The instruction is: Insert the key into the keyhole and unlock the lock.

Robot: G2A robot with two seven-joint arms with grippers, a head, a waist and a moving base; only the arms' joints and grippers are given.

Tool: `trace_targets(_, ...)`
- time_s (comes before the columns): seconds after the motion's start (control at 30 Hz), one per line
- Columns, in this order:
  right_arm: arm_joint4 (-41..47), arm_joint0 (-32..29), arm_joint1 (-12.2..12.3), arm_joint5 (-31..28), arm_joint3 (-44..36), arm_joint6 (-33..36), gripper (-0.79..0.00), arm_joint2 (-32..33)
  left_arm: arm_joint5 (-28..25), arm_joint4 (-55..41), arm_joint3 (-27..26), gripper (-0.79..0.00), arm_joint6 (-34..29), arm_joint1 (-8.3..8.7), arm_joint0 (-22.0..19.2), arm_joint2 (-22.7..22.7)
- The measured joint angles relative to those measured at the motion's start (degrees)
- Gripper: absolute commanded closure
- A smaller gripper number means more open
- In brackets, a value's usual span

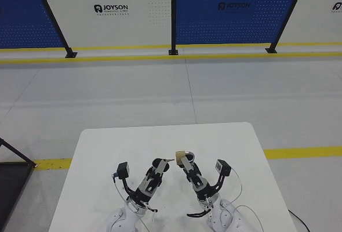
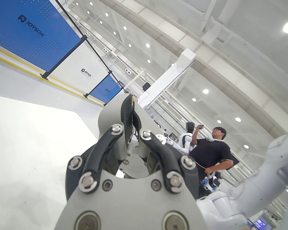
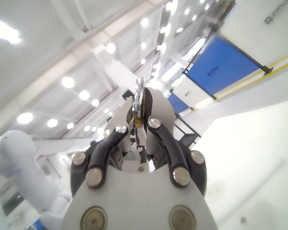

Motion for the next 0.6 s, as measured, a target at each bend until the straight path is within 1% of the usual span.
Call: trace_targets(0.6, 0.1, -0.1, -0.2, 0.2, 0.0, 0.5, 0.0, 0.1, 0.9, 0.1, 0.7, 0.0, 0.0, -0.59, -0.7, 0.7)
